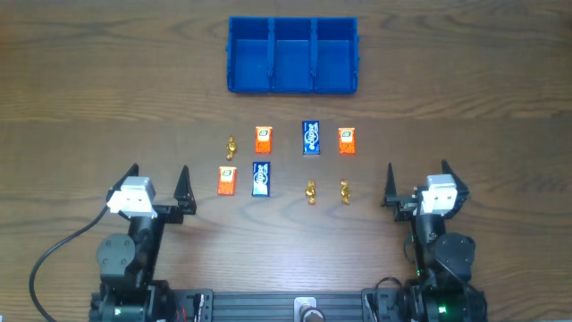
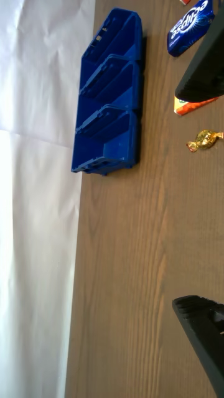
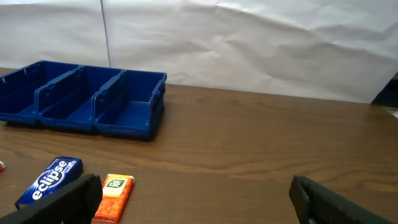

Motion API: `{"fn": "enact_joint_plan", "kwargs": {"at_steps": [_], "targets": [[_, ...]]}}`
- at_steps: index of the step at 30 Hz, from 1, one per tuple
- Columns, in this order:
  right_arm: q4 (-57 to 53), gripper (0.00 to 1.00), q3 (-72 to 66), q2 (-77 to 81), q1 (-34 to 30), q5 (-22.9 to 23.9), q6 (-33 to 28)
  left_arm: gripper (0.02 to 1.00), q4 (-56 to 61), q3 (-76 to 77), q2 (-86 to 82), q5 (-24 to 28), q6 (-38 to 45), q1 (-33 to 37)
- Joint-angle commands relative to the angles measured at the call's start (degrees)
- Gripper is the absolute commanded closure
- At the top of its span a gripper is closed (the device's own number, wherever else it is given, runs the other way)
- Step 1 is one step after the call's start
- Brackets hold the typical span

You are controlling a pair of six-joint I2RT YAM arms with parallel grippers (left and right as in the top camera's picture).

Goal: Sort Candies Into Trays

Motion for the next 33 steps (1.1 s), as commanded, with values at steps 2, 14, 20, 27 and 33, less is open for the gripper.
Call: {"fn": "enact_joint_plan", "kwargs": {"at_steps": [2,14,20,27,33], "targets": [[-0.15,0.003,-0.22,-0.46,0.11,-0.33,-0.7,0.02,-2.05,-1.07,-0.26,1.16,0.61,0.35],[-0.15,0.003,-0.22,-0.46,0.11,-0.33,-0.7,0.02,-2.19,-1.07,-0.42,-1.01,0.61,0.33],[-0.15,0.003,-0.22,-0.46,0.11,-0.33,-0.7,0.018,-4.11,3.19,0.48,1.44,-3.08,-0.17],[-0.15,0.003,-0.22,-0.46,0.11,-0.33,-0.7,0.018,-27.71,31.34,26.05,6.21,-7.21,-1.44],[-0.15,0.003,-0.22,-0.46,0.11,-0.33,-0.7,0.018,-41.29,43.54,47.43,2.16,-14.19,-8.28]]}}
